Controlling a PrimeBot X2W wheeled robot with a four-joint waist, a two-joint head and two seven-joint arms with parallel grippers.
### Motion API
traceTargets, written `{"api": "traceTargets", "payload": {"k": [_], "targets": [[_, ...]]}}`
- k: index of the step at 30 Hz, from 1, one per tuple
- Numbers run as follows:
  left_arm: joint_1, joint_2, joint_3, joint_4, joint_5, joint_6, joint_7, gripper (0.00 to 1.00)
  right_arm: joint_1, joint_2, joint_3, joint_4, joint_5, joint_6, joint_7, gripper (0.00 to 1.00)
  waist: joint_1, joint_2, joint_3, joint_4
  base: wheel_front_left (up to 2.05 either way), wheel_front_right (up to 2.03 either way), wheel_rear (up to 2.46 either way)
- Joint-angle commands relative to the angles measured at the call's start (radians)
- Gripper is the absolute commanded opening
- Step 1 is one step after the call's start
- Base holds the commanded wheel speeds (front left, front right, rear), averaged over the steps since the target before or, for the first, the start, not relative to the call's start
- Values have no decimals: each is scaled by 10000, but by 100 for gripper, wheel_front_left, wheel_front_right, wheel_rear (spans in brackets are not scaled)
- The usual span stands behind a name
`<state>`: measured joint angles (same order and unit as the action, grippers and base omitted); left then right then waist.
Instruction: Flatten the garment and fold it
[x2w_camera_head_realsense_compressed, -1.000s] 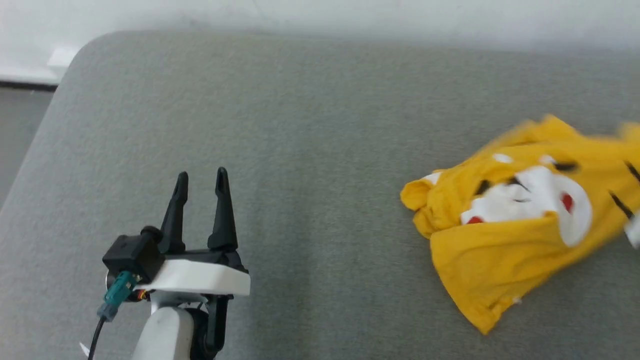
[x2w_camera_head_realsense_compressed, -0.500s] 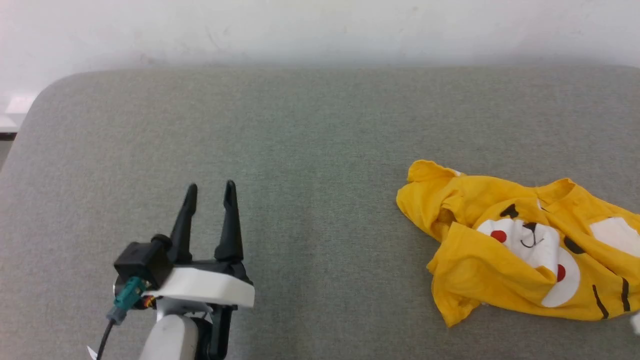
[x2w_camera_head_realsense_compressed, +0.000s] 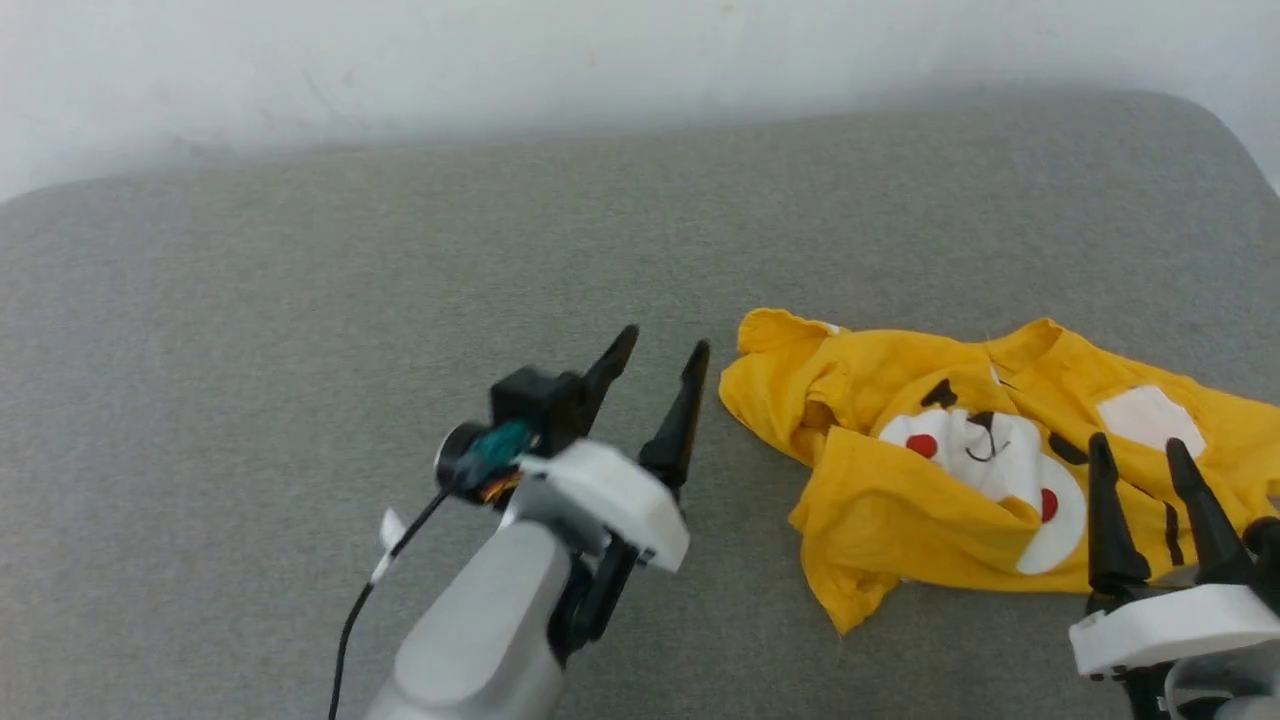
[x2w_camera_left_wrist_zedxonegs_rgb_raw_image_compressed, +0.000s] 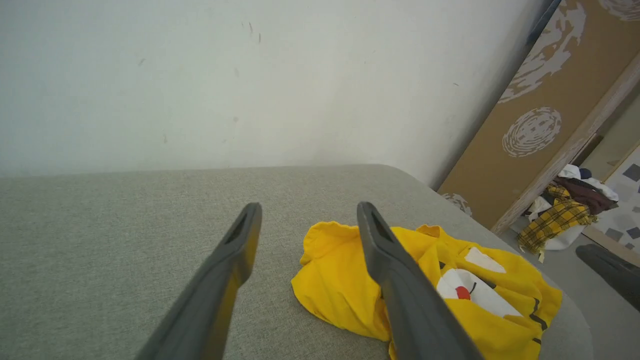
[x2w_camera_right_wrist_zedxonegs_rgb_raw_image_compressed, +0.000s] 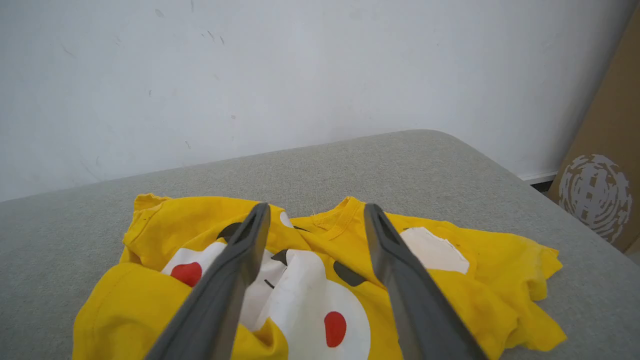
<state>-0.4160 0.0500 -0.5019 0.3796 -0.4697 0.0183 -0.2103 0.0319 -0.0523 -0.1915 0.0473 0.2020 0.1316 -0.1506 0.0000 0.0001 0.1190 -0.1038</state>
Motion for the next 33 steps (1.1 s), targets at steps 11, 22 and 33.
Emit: {"api": "traceTargets", "payload": {"k": [11, 22, 33], "targets": [[-3618, 3, -2761, 3602, -1776, 1554, 3346, 100, -626, 19, 1245, 119, 476, -9, -594, 100, 0, -1, 1331, -1705, 0, 0, 0], [-4708, 3, -4322, 5363, -2328, 944, 6461, 35, -903, 20, 1692, 611, 890, -9, -876, 100, 0, -1, 1547, -1772, 0, 0, 0], [-4452, 392, -2960, 4826, -2633, 1638, 1778, 0, -852, 20, 1472, 642, 711, -9, -840, 100, 0, -1, 892, -558, 0, 0, 0]]}}
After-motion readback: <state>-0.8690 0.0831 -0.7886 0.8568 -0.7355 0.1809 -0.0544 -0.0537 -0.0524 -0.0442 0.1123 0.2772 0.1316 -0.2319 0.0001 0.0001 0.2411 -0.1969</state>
